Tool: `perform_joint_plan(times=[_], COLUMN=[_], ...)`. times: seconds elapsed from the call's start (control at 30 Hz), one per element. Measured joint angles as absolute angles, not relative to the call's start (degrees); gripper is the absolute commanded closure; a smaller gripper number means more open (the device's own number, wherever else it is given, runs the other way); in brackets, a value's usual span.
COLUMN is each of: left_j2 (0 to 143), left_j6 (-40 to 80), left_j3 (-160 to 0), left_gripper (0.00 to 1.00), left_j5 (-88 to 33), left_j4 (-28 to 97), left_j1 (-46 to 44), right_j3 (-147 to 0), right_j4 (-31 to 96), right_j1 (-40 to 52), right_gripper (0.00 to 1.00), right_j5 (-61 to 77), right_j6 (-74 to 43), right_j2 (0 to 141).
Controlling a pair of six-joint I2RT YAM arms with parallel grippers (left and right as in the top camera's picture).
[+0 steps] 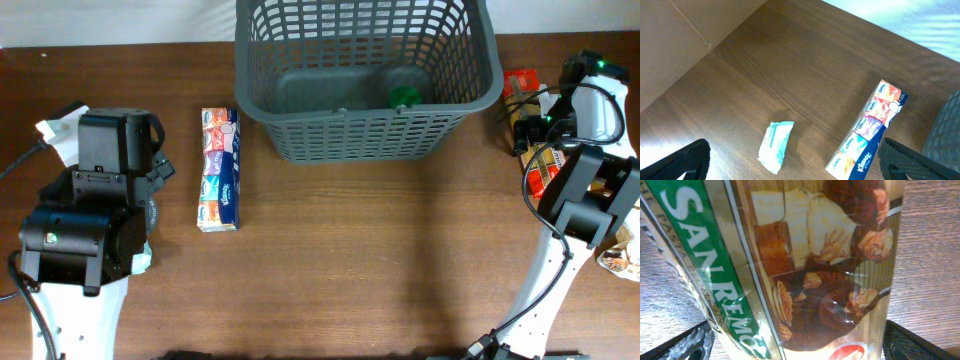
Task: Pack container
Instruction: 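Grasp the San Remo pasta packet with the right gripper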
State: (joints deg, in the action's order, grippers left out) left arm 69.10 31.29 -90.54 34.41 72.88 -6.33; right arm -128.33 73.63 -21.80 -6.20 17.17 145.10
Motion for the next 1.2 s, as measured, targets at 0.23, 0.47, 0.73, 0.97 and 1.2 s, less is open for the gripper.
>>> perform_joint_plan(times=[0.23,0.47,0.73,0.97,1.2], left_j2=[69.1,69.1,69.1,69.1,69.1], left_j6=[31.3,31.3,31.3,31.3,31.3], left_j3=[-90.5,-90.5,-90.5,-90.5,-90.5], left_gripper=[0.00,0.01,0.00,0.00,0.00], left_j5=[34.4,34.4,34.4,34.4,34.4], left_j4=[72.9,72.9,72.9,72.9,72.9], left_j1=[-6.3,-6.3,-6.3,-6.3,-6.3], right_j3=[-128.4,-129.2,-129.7,-139.0,-164.9], right_j4=[73.7,74.0,73.2,81.6,94.3], right_j1=[-21.8,-21.5,-21.6,-21.7,-23.1], right_gripper=[0.42,0.96,0.96,0.96,0.96], right_j5=[-5.6,-5.6,-6.4,-6.5,-6.1], right_j6=[16.7,15.1,11.6,6.6,1.4], right_j2=[145.4,144.4,144.4,148.1,149.9])
